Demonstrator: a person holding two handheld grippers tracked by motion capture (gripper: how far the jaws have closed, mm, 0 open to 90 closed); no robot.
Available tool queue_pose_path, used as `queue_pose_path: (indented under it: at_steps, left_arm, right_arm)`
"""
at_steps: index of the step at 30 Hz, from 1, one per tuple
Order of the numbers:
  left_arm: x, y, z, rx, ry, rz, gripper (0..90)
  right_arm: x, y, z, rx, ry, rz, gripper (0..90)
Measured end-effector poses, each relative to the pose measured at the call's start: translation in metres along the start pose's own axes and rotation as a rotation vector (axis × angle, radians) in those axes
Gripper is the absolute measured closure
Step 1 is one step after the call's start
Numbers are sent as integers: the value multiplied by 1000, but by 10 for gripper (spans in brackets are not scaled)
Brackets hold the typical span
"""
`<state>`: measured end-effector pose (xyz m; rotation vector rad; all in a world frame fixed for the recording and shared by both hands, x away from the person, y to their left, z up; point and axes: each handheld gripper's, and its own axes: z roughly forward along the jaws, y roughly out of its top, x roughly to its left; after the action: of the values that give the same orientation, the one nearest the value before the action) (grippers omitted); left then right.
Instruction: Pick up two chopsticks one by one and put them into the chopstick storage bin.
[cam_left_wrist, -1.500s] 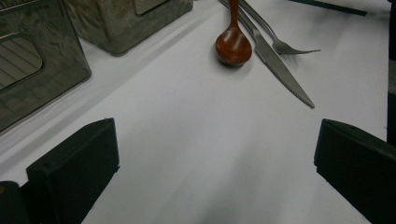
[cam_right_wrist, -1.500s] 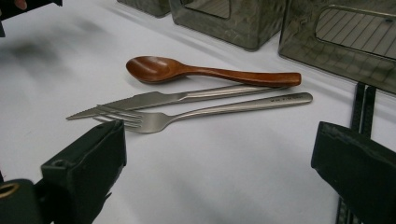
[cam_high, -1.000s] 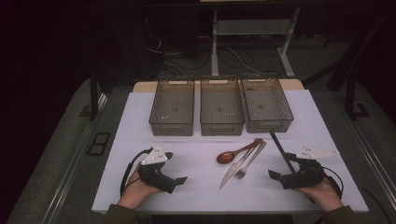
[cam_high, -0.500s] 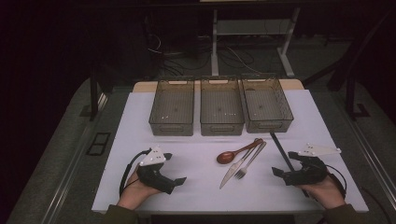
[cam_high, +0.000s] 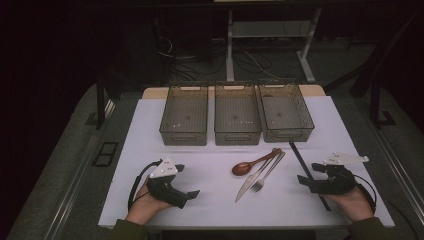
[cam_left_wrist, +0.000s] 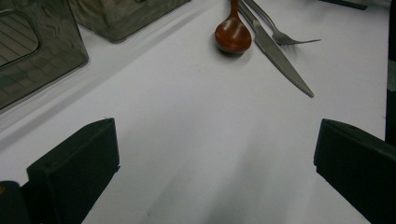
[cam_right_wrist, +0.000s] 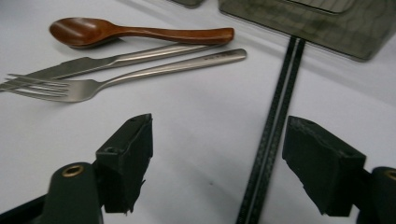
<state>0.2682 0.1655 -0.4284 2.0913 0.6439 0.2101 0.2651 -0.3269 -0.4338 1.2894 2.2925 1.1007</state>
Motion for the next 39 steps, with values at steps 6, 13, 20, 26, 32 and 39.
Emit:
queue_pose_path:
  at_steps: [6,13,20,26,32,39]
  left_arm:
    - [0,-1,0,0,1,-6,0]
    - [0,-1,1,2,-2,-9,0]
    - [1,-1,0,1,-3,-12,0]
    - [1,-1,0,1,-2,-13,0]
    - [1,-2,0,-2,-2,-12,0]
    - [1,-2,0,-1,-3,-12,0]
  right_arm:
    - [-7,-2,-1,8,-24,4,387]
    - [-13,-4,-2,41,-54,14,491]
    - [-19,-5,-5,67,-71,35,616]
    - [-22,-6,-7,90,-61,45,712]
    - [-22,-7,-6,119,-43,42,766]
    - [-22,-7,-4,145,-40,50,792]
